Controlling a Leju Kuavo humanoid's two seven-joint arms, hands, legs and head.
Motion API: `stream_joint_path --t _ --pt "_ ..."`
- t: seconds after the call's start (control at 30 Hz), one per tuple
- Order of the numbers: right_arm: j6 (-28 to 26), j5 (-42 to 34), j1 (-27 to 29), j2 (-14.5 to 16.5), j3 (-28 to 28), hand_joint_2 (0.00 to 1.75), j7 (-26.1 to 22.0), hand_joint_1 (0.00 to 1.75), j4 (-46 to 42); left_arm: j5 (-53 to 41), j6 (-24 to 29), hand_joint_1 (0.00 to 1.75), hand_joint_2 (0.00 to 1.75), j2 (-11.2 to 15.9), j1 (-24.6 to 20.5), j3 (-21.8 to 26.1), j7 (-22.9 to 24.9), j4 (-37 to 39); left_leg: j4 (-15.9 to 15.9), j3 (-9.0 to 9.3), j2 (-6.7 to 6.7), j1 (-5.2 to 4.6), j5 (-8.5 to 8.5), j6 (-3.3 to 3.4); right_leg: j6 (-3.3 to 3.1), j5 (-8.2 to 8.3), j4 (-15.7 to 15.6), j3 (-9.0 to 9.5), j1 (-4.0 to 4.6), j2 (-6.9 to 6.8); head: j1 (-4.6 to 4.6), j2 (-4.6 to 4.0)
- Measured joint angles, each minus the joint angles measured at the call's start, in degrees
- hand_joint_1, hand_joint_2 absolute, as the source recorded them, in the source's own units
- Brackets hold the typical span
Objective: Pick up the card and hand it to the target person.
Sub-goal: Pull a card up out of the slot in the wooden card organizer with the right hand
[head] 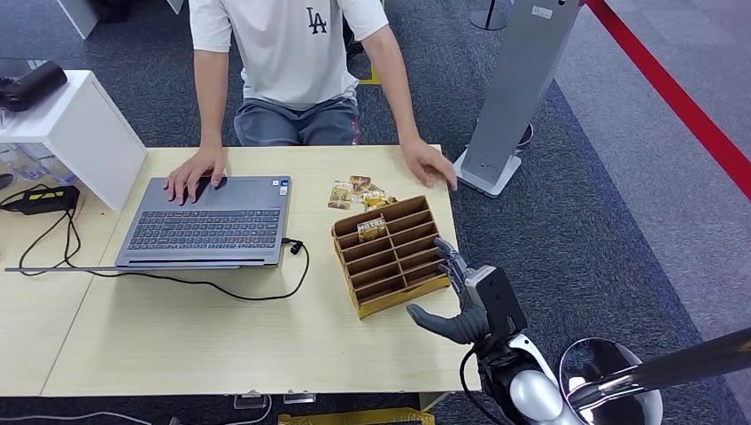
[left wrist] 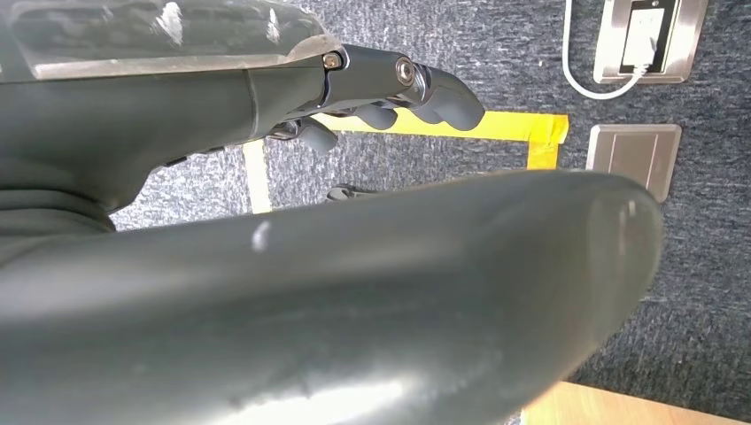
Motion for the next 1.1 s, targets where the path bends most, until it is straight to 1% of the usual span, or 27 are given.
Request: stream_joint_path --t 0.43,0.5,0.57,0.63,0.67,0.7,0.77,0.8,0.93,1.0,1.1 --pt "-0.2 0.3 -0.6 -0.4 0.8 1.75 0.0 0.00 0.3 -0.1 -0.1 0.00 0.00 -0.2 0.0 -0.1 -0.2 -0.1 0.0 -0.03 0.00 0.00 0.00 0.00 0.01 0.00 0.0 -0.03 0.00 0.00 0.00 0.00" --pt "-0.8 2.1 -1.1 -0.8 1.5 1.75 0.7 0.00 -0.1 -0.1 -0.1 0.00 0.00 -0.2 0.0 -0.1 -0.2 0.0 0.0 0.00 0.02 0.00 0.00 0.00 0.00 0.01 0.0 -0.01 0.00 0.02 0.00 0.00" --pt "-2.0 6.3 -2.2 -1.4 2.4 1.75 3.0 0.00 -0.9 -0.1 -0.1 0.00 0.00 -0.2 0.0 -0.1 -0.1 0.0 0.0 -0.01 0.03 0.00 0.00 0.00 0.00 0.01 0.0 -0.02 0.00 0.03 0.00 0.00" --pt "-3.1 13.9 -3.9 -2.2 3.6 1.75 6.8 0.34 -2.6 -0.1 -0.1 0.00 0.00 -0.2 0.0 -0.1 -0.1 0.0 0.0 -0.04 0.06 -0.01 -0.01 0.00 0.00 0.01 0.0 -0.07 -0.01 0.06 0.00 0.00" --pt "-3.3 17.3 -4.6 -2.4 4.0 1.75 8.7 0.72 -3.6 -0.1 -0.1 0.00 0.00 -0.2 0.0 -0.1 -0.1 0.0 0.0 -0.04 0.08 -0.02 -0.01 0.00 0.00 0.01 0.1 -0.08 -0.02 0.08 0.00 0.00" --pt "-3.2 22.4 -5.7 -2.9 4.7 1.75 11.0 1.10 -4.8 -0.2 -0.2 0.00 0.00 -0.2 0.0 -0.2 -0.1 0.0 0.1 -0.06 0.12 -0.03 -0.02 0.00 0.00 0.01 0.1 -0.12 -0.03 0.12 0.00 0.00" --pt "-2.0 29.8 -7.5 -3.4 5.7 1.75 14.6 1.51 -7.2 -0.4 -0.4 0.00 0.00 -0.2 0.0 -0.4 -0.2 -0.1 0.1 -0.09 0.14 -0.04 -0.02 0.01 0.00 0.01 0.1 -0.15 -0.04 0.13 0.00 0.00" --pt "-1.1 33.8 -8.6 -3.6 6.4 1.75 16.4 1.51 -8.3 -0.5 -0.5 0.00 0.00 -0.3 0.0 -0.5 -0.3 -0.1 0.1 -0.10 0.15 -0.04 -0.02 0.01 0.00 0.01 0.1 -0.17 -0.04 0.15 0.00 0.00" --pt "4.7 44.9 -14.7 -4.1 10.7 1.75 20.9 1.48 -10.6 -1.1 -1.0 0.00 0.00 -0.4 -0.2 -1.0 -0.6 -0.1 0.1 -0.11 0.23 -0.07 -0.03 0.00 -0.01 0.01 0.2 -0.23 -0.07 0.23 0.00 0.00" --pt "7.3 47.9 -17.9 -3.7 13.2 1.75 22.0 1.42 -10.0 -1.2 -1.0 0.00 0.00 -0.4 -0.5 -1.1 -0.5 -0.2 0.1 -0.14 0.27 -0.07 -0.04 -0.01 0.00 0.01 0.2 -0.27 -0.07 0.27 0.00 0.00" --pt "10.2 51.5 -22.7 -2.4 16.9 1.75 22.9 1.40 -7.1 -1.3 -1.0 0.00 0.00 -0.5 -0.9 -1.2 -0.3 -0.2 0.1 -0.12 0.22 -0.05 -0.03 -0.01 0.00 0.02 0.2 -0.23 -0.05 0.23 0.00 0.00"
